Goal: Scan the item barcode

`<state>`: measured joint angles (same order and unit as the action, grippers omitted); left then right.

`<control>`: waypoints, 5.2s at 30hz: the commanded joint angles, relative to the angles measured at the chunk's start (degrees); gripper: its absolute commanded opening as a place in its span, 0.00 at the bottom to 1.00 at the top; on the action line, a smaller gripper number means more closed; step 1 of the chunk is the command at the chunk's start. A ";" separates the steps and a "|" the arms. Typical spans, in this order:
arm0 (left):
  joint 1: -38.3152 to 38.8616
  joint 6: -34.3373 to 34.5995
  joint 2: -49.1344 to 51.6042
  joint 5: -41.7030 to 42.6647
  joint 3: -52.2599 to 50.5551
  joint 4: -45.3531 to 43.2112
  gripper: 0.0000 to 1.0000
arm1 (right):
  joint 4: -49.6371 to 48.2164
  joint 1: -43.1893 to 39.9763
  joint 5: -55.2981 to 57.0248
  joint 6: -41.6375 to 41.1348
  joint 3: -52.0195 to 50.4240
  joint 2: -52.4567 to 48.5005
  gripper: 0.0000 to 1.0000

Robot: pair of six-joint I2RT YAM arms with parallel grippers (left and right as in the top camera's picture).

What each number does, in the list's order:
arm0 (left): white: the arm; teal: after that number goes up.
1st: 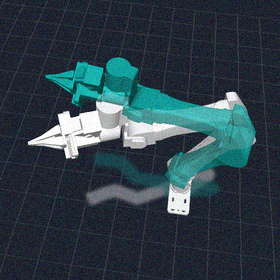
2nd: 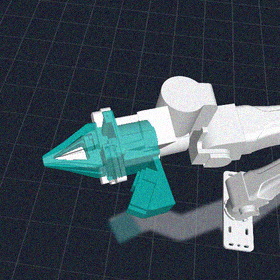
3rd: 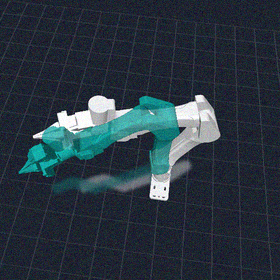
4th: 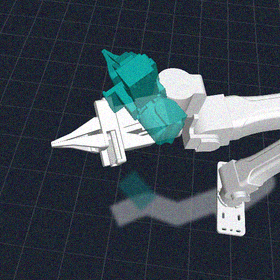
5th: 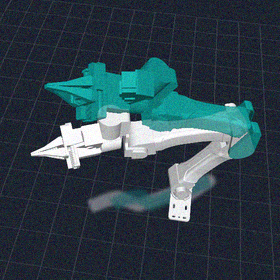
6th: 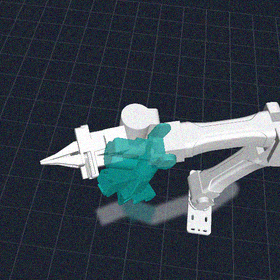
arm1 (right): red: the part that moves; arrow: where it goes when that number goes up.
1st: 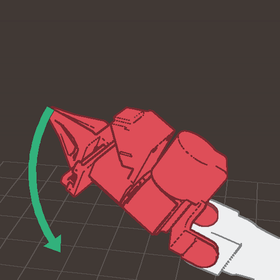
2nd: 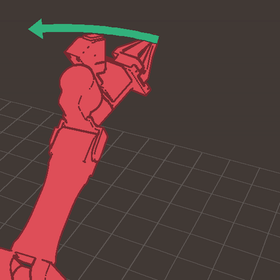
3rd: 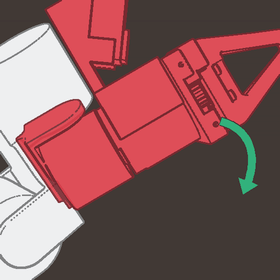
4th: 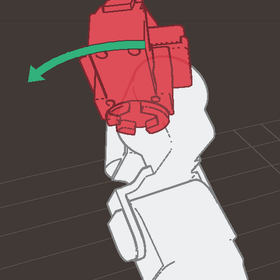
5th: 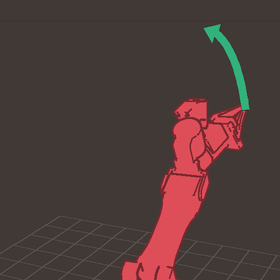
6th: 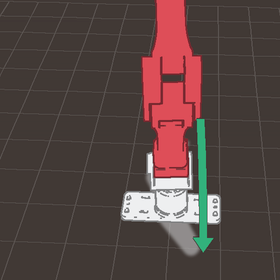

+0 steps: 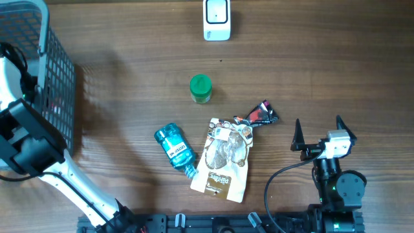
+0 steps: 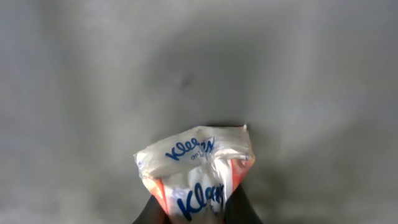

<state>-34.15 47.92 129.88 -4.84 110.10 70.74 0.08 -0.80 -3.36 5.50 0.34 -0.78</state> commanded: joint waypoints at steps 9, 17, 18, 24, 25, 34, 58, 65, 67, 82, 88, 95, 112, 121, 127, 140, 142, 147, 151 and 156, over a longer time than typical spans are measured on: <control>-9.90 -8.61 -23.34 12.00 37.64 20.74 0.12 | -0.13 0.28 0.35 0.52 -0.04 0.20 1.00; 15.41 -18.08 -34.56 41.40 38.40 21.62 0.09 | -0.13 0.28 0.35 0.52 -0.04 0.20 1.00; 20.96 -19.04 -34.51 39.58 38.40 21.99 0.08 | -0.13 0.28 0.35 0.50 -0.04 0.20 1.00; 56.24 -18.75 -29.90 3.08 36.06 23.85 0.14 | -0.11 0.28 0.35 0.52 -0.04 0.20 1.00; 61.53 -18.75 -27.96 0.63 34.71 24.44 0.14 | -0.13 0.28 0.35 0.50 -0.02 0.20 1.00; 72.54 -19.26 -18.23 -8.09 9.64 11.37 0.04 | -0.11 0.28 0.35 0.52 -0.04 0.20 1.00; 74.01 -22.27 -32.37 12.83 -29.18 -26.08 1.00 | -0.98 0.24 0.28 -10.16 6.08 0.17 1.00; 67.93 -23.52 -46.29 7.93 -15.30 -21.99 1.00 | 22.12 0.24 2.05 -15.56 26.25 -5.38 1.00; 63.39 -23.06 -50.31 7.93 -12.85 -21.59 1.00 | 31.15 0.24 1.60 -21.07 34.86 -10.56 1.00; 31.28 -23.71 -61.51 8.41 -12.37 -7.34 1.00 | 57.86 3.34 -26.93 -36.59 66.05 -74.27 1.00; 31.12 -23.76 -57.81 7.69 -12.37 -7.06 1.00 | 54.80 21.49 -12.13 -61.70 67.60 -85.50 1.00; 29.38 -23.28 -53.27 6.45 -12.37 -9.20 1.00 | 54.84 31.17 -7.93 -87.80 67.60 -86.95 1.00; 29.31 -22.86 -48.43 7.15 -12.37 -9.14 1.00 | 56.13 32.09 -8.52 -97.20 81.05 -105.83 1.00; 29.31 -22.86 -48.43 7.15 -12.37 -8.74 1.00 | 60.70 32.13 -10.47 -97.85 81.05 -106.49 1.00; 29.31 -23.12 -48.43 7.10 -12.37 -8.74 1.00 | 60.39 32.15 -10.86 -96.96 81.02 -106.49 1.00; 29.31 -23.12 -48.43 7.10 -12.37 -8.74 1.00 | 59.14 33.11 -6.03 -103.16 80.91 -107.41 1.00; 29.31 -23.12 -48.43 7.10 -12.37 -8.74 1.00 | 59.14 33.20 -6.10 -103.16 80.91 -108.54 1.00; 29.31 -23.12 -48.43 7.10 -12.37 -8.76 1.00 | 57.94 33.70 -7.74 -104.63 80.91 -112.85 1.00; 29.31 -23.12 -48.43 7.10 -12.37 -8.76 1.00 | 57.55 33.94 -8.31 -104.67 80.91 -114.75 1.00; 29.31 -23.15 -48.43 7.10 -12.37 -8.76 1.00 | 57.53 33.94 -8.41 -103.58 80.94 -114.73 0.93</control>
<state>-4.54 25.54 81.21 2.63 97.49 61.95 57.63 32.86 -11.55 -97.49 80.36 -114.56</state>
